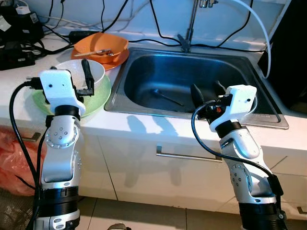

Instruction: Kitchen organization

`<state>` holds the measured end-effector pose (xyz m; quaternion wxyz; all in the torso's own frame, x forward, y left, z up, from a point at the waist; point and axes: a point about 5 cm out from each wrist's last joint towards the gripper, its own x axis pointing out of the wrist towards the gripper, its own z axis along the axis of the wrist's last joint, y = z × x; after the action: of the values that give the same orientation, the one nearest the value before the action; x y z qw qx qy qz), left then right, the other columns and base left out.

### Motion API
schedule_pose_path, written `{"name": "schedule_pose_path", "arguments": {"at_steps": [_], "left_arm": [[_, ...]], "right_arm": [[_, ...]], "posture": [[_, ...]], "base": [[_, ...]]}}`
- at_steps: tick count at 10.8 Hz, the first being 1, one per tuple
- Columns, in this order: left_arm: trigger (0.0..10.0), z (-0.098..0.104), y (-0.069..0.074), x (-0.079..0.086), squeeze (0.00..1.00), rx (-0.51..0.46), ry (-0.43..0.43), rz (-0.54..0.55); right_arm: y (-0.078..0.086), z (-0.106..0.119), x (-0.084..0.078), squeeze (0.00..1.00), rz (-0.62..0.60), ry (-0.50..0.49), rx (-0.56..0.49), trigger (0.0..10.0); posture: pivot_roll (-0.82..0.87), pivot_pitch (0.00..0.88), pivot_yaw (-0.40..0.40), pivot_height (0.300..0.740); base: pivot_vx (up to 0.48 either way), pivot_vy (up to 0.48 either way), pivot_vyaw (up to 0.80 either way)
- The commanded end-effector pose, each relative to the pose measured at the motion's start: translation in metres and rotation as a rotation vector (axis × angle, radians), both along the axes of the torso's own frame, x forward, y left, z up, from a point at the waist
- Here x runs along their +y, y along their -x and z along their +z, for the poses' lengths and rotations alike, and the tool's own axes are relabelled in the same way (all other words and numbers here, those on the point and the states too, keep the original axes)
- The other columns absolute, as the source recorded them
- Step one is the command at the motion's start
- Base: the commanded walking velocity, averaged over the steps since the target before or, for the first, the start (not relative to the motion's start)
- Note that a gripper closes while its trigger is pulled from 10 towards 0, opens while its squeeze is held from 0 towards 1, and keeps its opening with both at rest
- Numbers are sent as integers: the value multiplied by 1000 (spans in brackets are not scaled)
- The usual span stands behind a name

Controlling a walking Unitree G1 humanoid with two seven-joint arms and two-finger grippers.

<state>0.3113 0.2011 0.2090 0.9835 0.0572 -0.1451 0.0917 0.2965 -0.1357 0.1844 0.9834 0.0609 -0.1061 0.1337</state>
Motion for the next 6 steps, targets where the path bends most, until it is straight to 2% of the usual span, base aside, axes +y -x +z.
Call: {"name": "schedule_pose_path", "arguments": {"at_steps": [1,3,4,6], "left_arm": [[10000,2,-2,0,0,9,9,0],[10000,0,-6,2,0,67,40,7],[10000,2,-12,1,0,126,16,-32],[10000,21,-23,1,0,174,-102,-136]], "right_arm": [[2,0,-4,0,-12,-20,10,10000],[0,3,-4,0,-18,-106,41,10000],[-1,9,-4,0,-17,-100,29,10000],[-1,6,-4,0,-20,-94,44,10000]], "posture": [[69,53,-1,740],[70,59,-3,740],[73,66,-4,740],[89,78,6,740]], "base": [[0,0,0],[0,0,0],[0,0,0],[0,0,0]]}}
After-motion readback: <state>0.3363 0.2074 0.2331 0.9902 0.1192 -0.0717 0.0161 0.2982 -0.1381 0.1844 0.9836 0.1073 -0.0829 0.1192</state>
